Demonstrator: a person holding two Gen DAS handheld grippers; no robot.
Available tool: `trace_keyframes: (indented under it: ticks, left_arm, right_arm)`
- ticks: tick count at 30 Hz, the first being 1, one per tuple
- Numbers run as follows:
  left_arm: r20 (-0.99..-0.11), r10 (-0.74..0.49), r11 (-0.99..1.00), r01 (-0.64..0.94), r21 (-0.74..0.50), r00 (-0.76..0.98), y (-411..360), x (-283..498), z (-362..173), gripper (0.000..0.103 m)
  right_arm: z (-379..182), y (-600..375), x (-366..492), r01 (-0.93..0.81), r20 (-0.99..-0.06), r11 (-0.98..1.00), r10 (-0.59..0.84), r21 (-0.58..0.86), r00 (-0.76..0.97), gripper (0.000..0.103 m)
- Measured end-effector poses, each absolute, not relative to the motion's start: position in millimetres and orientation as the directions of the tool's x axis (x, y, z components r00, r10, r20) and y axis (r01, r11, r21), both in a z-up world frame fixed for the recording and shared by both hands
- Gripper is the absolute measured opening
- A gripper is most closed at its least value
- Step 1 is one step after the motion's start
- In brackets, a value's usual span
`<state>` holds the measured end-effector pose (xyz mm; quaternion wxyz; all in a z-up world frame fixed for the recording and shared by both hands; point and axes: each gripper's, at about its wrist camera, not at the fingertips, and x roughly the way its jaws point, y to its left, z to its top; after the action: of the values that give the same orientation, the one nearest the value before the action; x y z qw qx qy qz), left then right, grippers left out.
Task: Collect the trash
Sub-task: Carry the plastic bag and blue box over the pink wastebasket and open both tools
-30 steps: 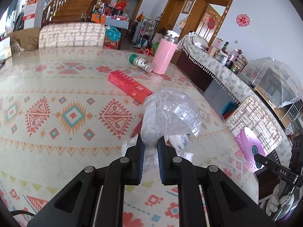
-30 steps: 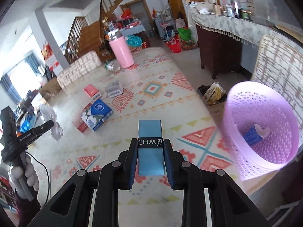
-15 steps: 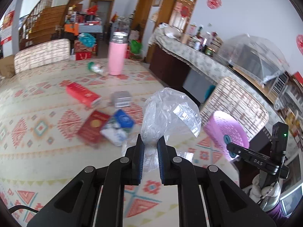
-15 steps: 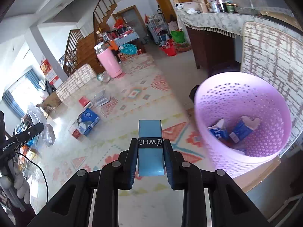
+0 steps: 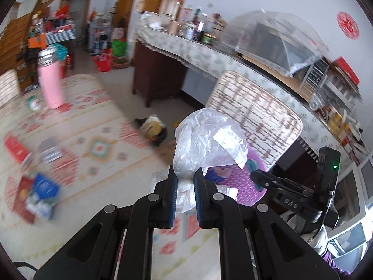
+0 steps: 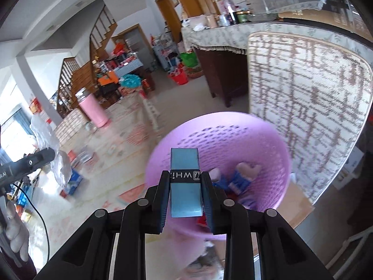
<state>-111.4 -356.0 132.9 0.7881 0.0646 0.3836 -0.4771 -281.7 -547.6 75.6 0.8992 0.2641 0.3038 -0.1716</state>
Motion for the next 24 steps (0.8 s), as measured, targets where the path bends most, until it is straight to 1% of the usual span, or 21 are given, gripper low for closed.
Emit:
trace_keyframes:
  ticks: [7, 14, 15, 17, 18, 19, 20, 21, 22, 24]
  left_arm:
    - [-0.696, -0.696, 0.493, 0.822, -0.286, 0.175, -429.4, -110.0, 117.7, 0.013]
    - [-0.710, -0.692, 0.481, 0.817, -0.319, 0.130, -459.9, -103.8, 104.2, 0.013]
    - [-0.709, -0.693, 0.482, 0.815, -0.321, 0.131, -460.9, -103.0, 103.6, 0.014]
    - [-0.708, -0.694, 0.481, 0.816, -0.321, 0.131, -461.9, -103.6, 103.5, 0.021]
    - [-0.707, -0.695, 0.479, 0.818, -0.319, 0.131, -462.1, -104.8, 104.1, 0.030]
    - [-0.704, -0.697, 0.479, 0.821, -0.310, 0.141, -459.4, -106.8, 105.7, 0.042]
    - [-0.700, -0.697, 0.484, 0.822, -0.300, 0.155, -457.9, -108.1, 107.3, 0.047]
    - [-0.693, -0.699, 0.489, 0.823, -0.287, 0.174, -453.6, -109.9, 109.9, 0.051]
    - [-0.691, -0.701, 0.491, 0.824, -0.284, 0.180, -451.0, -110.1, 111.5, 0.051]
    - [-0.689, -0.703, 0.491, 0.821, -0.291, 0.176, -442.1, -110.0, 113.9, 0.052]
  right_arm:
    - [61.4, -586.5, -272.8, 0.505, -0.662, 0.775, -0.154, 0.379, 0.734, 0.029]
    - [52.1, -602.0, -267.5, 0.525, -0.673, 0.762, -0.162, 0.380, 0.722, 0.029]
    - [51.2, -603.8, -267.0, 0.527, -0.673, 0.760, -0.163, 0.380, 0.721, 0.029]
    - [51.2, -606.0, -267.6, 0.530, -0.669, 0.755, -0.166, 0.386, 0.724, 0.030]
    - [51.8, -606.4, -268.0, 0.531, -0.668, 0.755, -0.168, 0.386, 0.725, 0.033]
    - [53.1, -606.1, -268.9, 0.532, -0.665, 0.755, -0.174, 0.383, 0.726, 0.040]
    - [54.1, -605.8, -269.9, 0.534, -0.662, 0.756, -0.181, 0.380, 0.727, 0.044]
    - [55.6, -604.9, -271.3, 0.538, -0.658, 0.756, -0.193, 0.373, 0.728, 0.051]
    - [56.2, -604.7, -271.7, 0.541, -0.656, 0.756, -0.199, 0.370, 0.728, 0.053]
    - [58.1, -603.1, -273.0, 0.540, -0.655, 0.755, -0.199, 0.371, 0.728, 0.053]
